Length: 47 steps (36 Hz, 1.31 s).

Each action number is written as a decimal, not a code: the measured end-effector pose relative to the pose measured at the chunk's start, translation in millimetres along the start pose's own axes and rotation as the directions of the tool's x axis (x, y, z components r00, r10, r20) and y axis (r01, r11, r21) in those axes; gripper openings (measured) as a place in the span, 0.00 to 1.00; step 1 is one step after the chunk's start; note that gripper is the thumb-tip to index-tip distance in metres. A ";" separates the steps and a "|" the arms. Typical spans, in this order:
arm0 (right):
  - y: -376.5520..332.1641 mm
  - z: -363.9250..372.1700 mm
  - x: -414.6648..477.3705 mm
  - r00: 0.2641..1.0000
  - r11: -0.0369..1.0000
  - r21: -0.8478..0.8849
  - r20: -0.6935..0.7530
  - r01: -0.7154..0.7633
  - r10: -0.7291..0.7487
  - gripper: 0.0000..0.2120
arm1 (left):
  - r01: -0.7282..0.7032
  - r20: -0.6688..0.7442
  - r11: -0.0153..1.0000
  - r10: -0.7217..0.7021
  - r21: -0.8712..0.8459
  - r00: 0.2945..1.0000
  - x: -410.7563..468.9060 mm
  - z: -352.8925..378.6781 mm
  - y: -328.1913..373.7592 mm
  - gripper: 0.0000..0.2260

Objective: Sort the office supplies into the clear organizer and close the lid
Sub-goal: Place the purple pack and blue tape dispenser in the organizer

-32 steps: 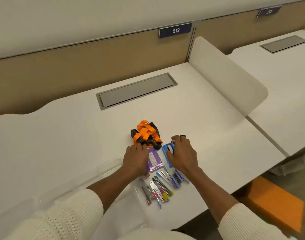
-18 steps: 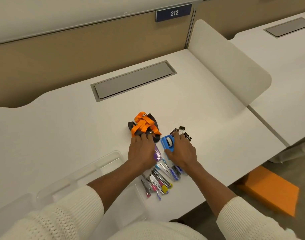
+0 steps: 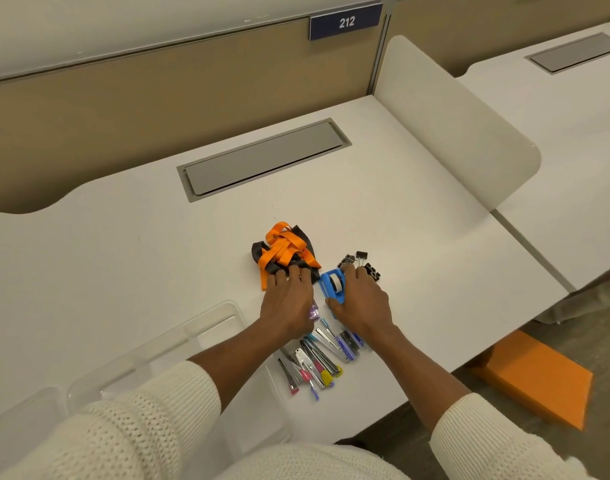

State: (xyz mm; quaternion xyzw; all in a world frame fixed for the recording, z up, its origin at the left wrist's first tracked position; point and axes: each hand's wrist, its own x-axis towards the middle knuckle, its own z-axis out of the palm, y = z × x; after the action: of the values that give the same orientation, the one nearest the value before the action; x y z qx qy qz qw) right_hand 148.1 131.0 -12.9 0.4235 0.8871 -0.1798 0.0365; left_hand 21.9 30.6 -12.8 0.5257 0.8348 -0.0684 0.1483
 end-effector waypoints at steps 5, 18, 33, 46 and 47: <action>-6.9 2.7 -1.3 1.000 0.998 -0.063 -0.018 -0.011 0.010 0.34 | 0.007 0.010 0.997 -0.007 -0.071 1.000 1.0 -1.4 -4.5 0.44; -17.4 3.3 -4.5 0.999 0.997 -0.070 -0.022 -0.036 0.035 0.32 | 0.007 -0.098 0.926 -0.047 -0.377 0.994 -52.3 -42.5 -52.2 0.42; -71.8 -33.3 -59.8 0.969 0.942 0.285 -0.220 0.174 -0.113 0.30 | 0.267 -0.097 0.847 -0.346 -0.459 0.933 -189.6 -24.9 -165.9 0.44; -183.1 9.2 -77.8 0.943 0.918 0.219 -0.023 0.329 -0.333 0.28 | 0.293 -0.001 0.881 -0.316 -0.372 0.949 -196.8 11.2 -162.7 0.34; -186.6 13.4 -77.2 0.940 0.925 0.177 -0.007 0.337 -0.341 0.28 | 0.295 0.008 0.880 -0.315 -0.372 0.949 -195.9 12.6 -163.4 0.34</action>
State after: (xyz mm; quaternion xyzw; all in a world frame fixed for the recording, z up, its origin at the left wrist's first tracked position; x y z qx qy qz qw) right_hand 53.5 -38.3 45.2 0.2632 0.9271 -0.2659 -0.0218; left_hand -43.7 -212.3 31.1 0.3522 0.9086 0.0807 0.2096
